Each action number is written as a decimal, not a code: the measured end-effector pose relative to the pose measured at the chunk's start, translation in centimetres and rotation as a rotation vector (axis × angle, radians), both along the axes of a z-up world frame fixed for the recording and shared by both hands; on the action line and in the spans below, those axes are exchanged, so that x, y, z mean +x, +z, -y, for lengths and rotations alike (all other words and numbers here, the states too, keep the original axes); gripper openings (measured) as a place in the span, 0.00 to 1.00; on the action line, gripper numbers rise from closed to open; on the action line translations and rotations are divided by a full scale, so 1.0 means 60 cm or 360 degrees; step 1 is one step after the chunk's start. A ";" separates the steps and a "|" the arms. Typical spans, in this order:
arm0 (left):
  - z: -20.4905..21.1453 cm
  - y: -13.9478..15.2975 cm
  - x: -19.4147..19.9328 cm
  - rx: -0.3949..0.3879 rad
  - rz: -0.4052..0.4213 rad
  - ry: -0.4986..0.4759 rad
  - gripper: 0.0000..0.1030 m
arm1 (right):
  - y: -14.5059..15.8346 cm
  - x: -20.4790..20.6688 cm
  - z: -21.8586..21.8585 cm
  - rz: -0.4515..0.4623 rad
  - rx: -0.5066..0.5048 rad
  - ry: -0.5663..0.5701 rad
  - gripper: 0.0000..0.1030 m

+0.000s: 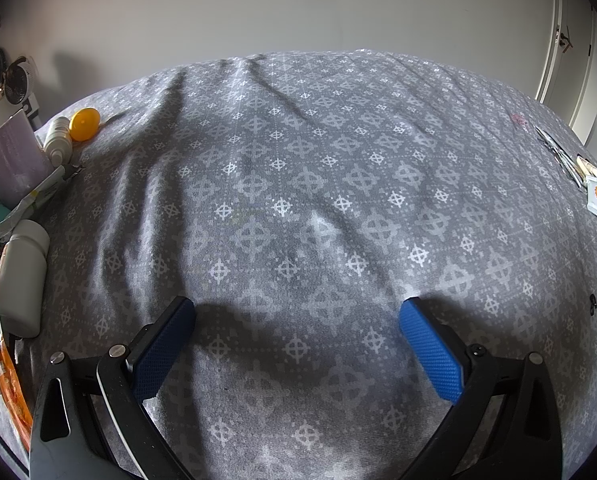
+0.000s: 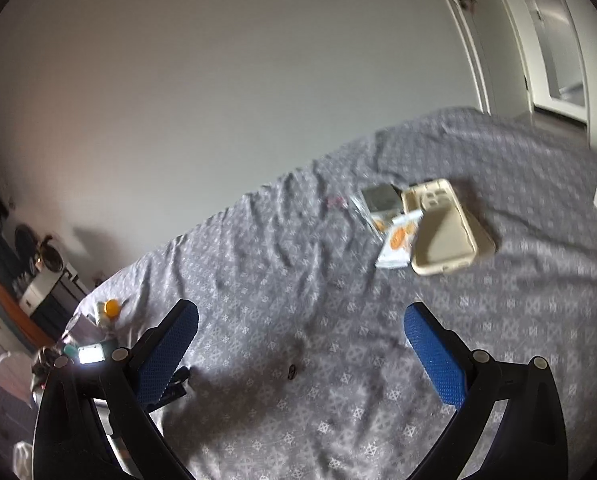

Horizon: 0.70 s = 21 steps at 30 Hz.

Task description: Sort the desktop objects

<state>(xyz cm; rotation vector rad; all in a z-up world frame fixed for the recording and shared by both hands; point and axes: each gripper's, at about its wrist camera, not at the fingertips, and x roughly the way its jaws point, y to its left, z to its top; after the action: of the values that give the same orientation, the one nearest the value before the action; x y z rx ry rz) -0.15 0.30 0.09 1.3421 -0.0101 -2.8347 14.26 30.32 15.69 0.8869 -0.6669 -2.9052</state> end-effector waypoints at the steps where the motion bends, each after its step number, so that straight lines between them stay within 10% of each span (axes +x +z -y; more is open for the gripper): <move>1: 0.000 0.000 0.000 0.0000 0.0000 0.0000 1.00 | -0.003 0.000 -0.004 0.0008 -0.0005 -0.0015 1.00; 21: 0.000 0.000 0.000 0.0000 0.0000 0.0000 1.00 | -0.018 0.002 -0.031 0.0072 -0.0139 -0.0109 1.00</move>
<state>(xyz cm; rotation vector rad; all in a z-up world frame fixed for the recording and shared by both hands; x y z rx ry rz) -0.17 0.27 0.10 1.3425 -0.0100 -2.8349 14.39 32.16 14.62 0.9406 -0.8366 -2.8968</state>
